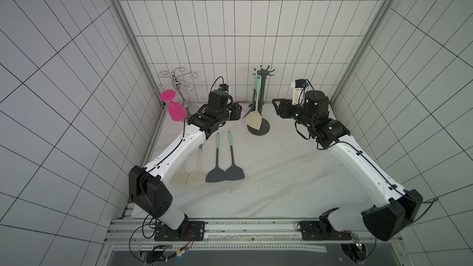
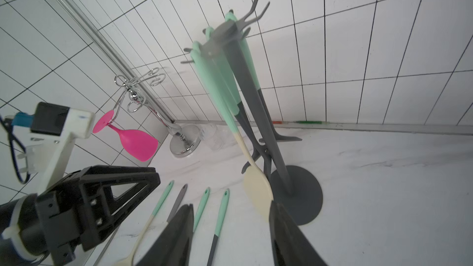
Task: Take the spatula off the kitchen utensil rack
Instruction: Take off the spatula from the rack.
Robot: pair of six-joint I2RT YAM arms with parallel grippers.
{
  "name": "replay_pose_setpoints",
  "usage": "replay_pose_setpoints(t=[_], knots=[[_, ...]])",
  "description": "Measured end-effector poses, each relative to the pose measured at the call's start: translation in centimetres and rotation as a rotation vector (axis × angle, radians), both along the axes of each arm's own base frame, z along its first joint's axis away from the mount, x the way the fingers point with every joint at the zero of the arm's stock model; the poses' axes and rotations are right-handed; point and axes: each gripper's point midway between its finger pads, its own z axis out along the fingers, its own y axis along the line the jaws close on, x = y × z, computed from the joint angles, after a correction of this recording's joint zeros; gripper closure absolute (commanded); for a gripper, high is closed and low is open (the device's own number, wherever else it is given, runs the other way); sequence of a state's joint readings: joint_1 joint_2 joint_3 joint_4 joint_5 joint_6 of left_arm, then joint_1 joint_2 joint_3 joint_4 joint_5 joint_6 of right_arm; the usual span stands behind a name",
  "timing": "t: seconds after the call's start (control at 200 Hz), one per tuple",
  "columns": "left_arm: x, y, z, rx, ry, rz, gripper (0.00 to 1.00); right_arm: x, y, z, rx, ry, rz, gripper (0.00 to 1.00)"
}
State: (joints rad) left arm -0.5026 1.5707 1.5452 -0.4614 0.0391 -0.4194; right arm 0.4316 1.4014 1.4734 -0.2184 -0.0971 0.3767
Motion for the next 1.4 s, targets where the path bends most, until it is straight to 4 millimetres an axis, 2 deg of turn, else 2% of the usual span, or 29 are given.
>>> replay_pose_setpoints(t=[0.07,0.195,0.5,0.62,0.69,0.885,1.169,1.269,1.399], knots=[[0.3,-0.6,1.5,-0.030,-0.056,-0.024,0.54,1.2,0.1,1.2,0.011,-0.023,-0.010,0.49],[0.7,-1.8,2.6,-0.061,-0.110,-0.064,0.54,2.8,0.4,3.1,0.036,-0.062,-0.018,0.48],[2.4,-6.8,3.2,-0.103,-0.207,-0.162,0.52,5.9,1.8,7.0,0.109,-0.152,-0.011,0.48],[3.4,-8.0,3.9,-0.112,-0.247,-0.166,0.52,6.9,2.4,8.2,0.128,-0.176,0.001,0.47],[4.2,-8.1,4.3,-0.110,-0.268,-0.143,0.52,7.4,2.6,8.9,0.137,-0.194,0.009,0.47],[6.5,-8.0,4.3,-0.094,-0.305,-0.074,0.52,9.1,2.9,8.8,0.142,-0.200,0.033,0.47],[8.4,-9.4,1.2,-0.041,-0.288,-0.088,0.52,11.3,2.6,5.9,0.123,-0.144,0.045,0.49],[8.8,-9.7,0.2,-0.024,-0.281,-0.093,0.64,11.4,2.6,5.6,0.118,-0.140,0.051,0.49],[8.8,-9.9,-0.2,0.004,-0.288,-0.108,0.97,11.4,2.6,4.6,0.105,-0.135,0.054,0.50]])
